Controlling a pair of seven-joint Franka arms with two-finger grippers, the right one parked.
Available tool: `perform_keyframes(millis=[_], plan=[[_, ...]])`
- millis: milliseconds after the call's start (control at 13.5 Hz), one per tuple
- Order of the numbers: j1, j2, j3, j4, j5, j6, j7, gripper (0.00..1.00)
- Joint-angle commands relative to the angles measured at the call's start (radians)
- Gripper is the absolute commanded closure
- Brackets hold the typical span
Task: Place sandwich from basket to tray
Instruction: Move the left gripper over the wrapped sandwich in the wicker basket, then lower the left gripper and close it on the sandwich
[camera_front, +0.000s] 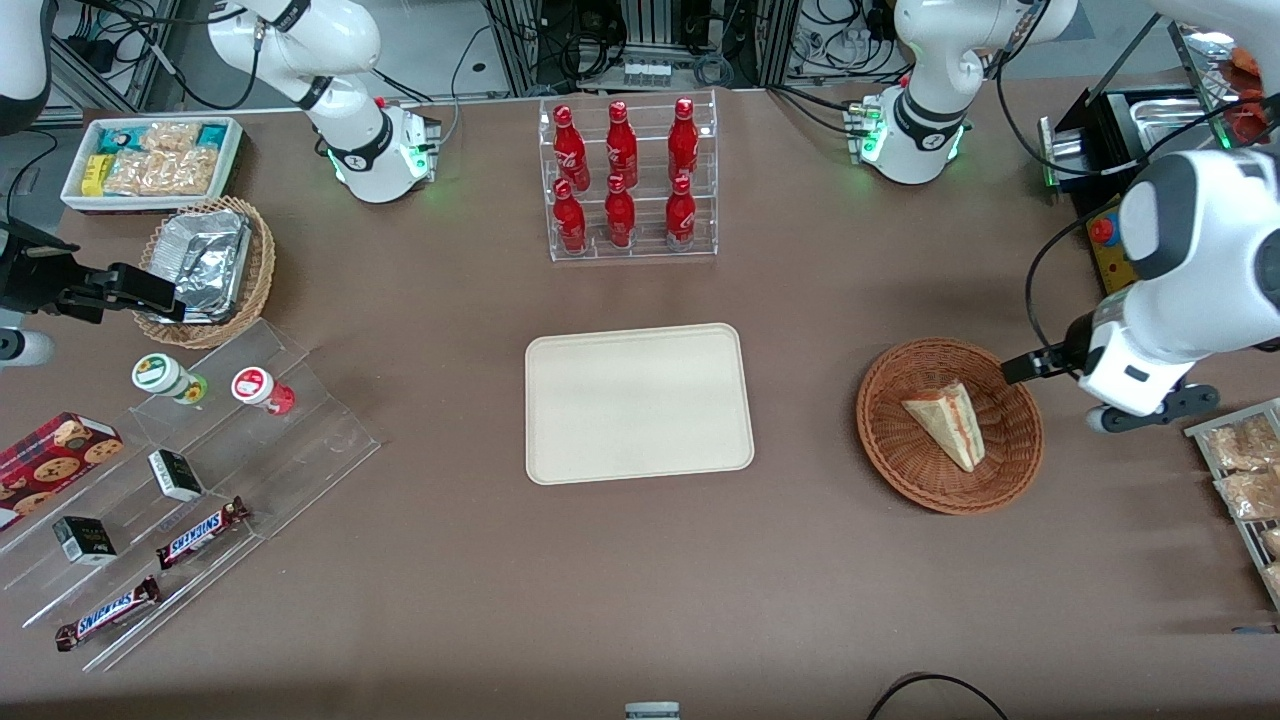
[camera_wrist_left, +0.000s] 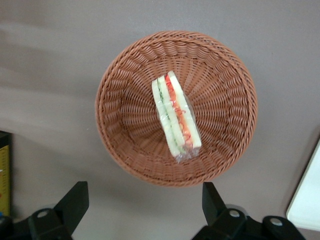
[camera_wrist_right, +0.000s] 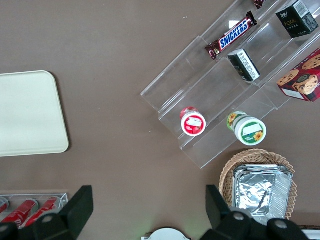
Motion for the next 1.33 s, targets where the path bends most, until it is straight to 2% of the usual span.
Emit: perform_keyframes(millis=[0, 741, 1259], plan=[[-0.016, -0.017, 0.002, -0.077, -0.001, 0.083, -0.084, 0.00], [-0.066, -0.002, 0.000, -0.290, -0.001, 0.425, -0.446, 0.00], [-0.069, 0.090, 0.002, -0.310, -0.001, 0.534, -0.460, 0.00]])
